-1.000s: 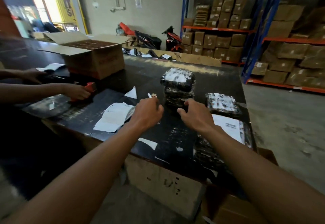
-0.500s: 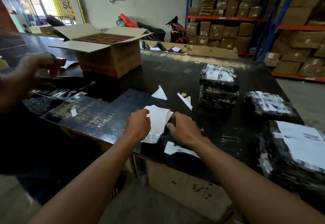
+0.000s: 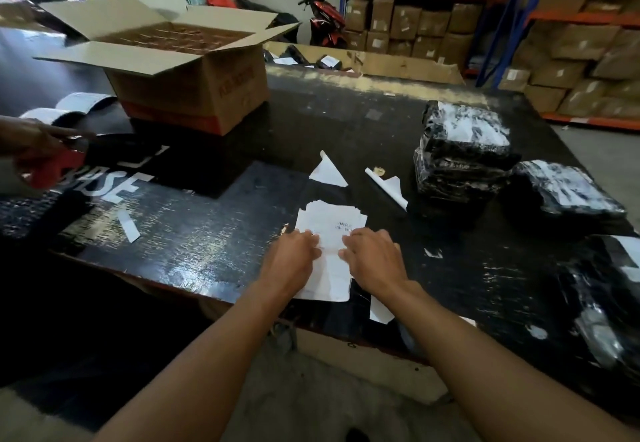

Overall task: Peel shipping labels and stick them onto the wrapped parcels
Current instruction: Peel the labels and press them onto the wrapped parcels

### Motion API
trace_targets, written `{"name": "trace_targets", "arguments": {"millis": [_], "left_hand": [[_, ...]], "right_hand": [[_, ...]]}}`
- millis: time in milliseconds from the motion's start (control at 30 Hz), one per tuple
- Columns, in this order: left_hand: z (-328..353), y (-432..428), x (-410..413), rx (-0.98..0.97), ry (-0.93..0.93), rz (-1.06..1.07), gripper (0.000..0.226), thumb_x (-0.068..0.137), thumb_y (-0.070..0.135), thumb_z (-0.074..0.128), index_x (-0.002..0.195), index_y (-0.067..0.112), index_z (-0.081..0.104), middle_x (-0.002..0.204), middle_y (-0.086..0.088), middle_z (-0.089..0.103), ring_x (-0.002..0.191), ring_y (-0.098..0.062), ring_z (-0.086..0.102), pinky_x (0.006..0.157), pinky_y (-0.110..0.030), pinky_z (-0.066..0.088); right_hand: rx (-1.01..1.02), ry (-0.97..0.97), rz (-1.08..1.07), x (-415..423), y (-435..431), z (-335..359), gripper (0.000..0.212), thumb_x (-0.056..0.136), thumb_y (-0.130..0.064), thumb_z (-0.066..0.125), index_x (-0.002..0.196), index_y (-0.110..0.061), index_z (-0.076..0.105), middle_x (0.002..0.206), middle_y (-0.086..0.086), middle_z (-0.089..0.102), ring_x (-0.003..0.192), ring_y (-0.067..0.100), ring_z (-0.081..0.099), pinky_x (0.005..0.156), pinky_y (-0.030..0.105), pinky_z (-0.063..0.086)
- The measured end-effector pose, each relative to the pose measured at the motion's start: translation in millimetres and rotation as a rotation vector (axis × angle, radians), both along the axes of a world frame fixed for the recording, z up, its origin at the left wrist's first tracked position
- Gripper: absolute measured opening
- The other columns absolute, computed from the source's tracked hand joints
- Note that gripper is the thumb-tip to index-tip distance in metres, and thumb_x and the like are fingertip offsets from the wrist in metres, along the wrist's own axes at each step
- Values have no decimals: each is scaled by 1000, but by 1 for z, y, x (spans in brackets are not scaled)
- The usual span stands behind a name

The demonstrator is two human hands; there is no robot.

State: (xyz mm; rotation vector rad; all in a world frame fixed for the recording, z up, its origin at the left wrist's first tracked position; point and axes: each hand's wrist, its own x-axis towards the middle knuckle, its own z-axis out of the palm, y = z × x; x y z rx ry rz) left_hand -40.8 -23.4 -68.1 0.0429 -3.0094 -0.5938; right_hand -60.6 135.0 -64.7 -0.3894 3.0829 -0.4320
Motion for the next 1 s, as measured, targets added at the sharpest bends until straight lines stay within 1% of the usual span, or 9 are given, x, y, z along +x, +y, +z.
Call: {"name": "trace_targets", "arguments": {"millis": [100,267,433,567,633,733,800,900,1000], "left_hand": [[-2,2,2,-24,21,16,24,98,26,54,114,17,69,114,-9,67,104,-31,62,91,-41,49],[13,2,4,-159,75,-91,32,100,30,49,127,19,64,136,-3,59,135,-22,43,118,-49,17],[58,20,0,604,333,115,41,93,30,63,131,13,61,131,-4,63,117,-17,60,93,-25,47],[88,49,-22,1080,3,258,46,89,21,70,132,10,58,122,-6,64,102,-19,63,82,-29,53],[94,67,-30,1215,-102,211,40,89,11,70,128,12,61,113,-4,65,96,-18,64,85,-35,56],[98,96,-35,1406,-178,122,39,88,3,68,124,16,62,109,-5,69,94,-20,69,79,-39,60],[101,119,-36,1454,-187,78,42,87,2,69,125,16,61,107,-7,71,93,-22,71,77,-41,61],[103,150,-36,1401,-171,-6,45,87,2,69,128,16,58,100,-4,74,87,-21,73,75,-42,61],[105,175,-39,1379,-200,-104,51,87,5,70,134,12,53,105,-7,74,86,-22,74,76,-44,61]], "right_hand": [[-28,29,-26,2,-2,-3,26,100,-36,50,99,-21,72,120,-6,59,112,23,46,86,40,38],[-30,137,9,6,3,4,28,101,-38,46,106,-26,70,118,-9,60,108,21,49,82,38,36],[-209,377,36,0,27,30,27,98,-32,54,116,-20,70,110,-5,64,97,22,60,81,43,51],[-271,511,6,6,57,49,26,94,-22,61,116,-11,71,108,1,64,92,18,62,78,43,55],[-446,426,-105,15,74,59,41,92,-23,66,131,-12,62,120,0,59,102,10,58,87,37,55],[-1031,52,-446,31,97,79,81,82,-36,77,150,-23,35,132,-3,51,107,16,62,89,39,56],[-1343,-172,-525,36,118,89,71,78,-38,79,138,-16,50,116,2,68,91,18,70,78,36,59],[-1355,-283,-449,40,146,96,41,76,-39,79,108,-15,73,95,3,77,81,18,71,68,32,54],[-1303,-198,-501,30,169,97,30,79,-25,81,105,-14,73,92,2,78,85,21,73,62,31,54]]}}
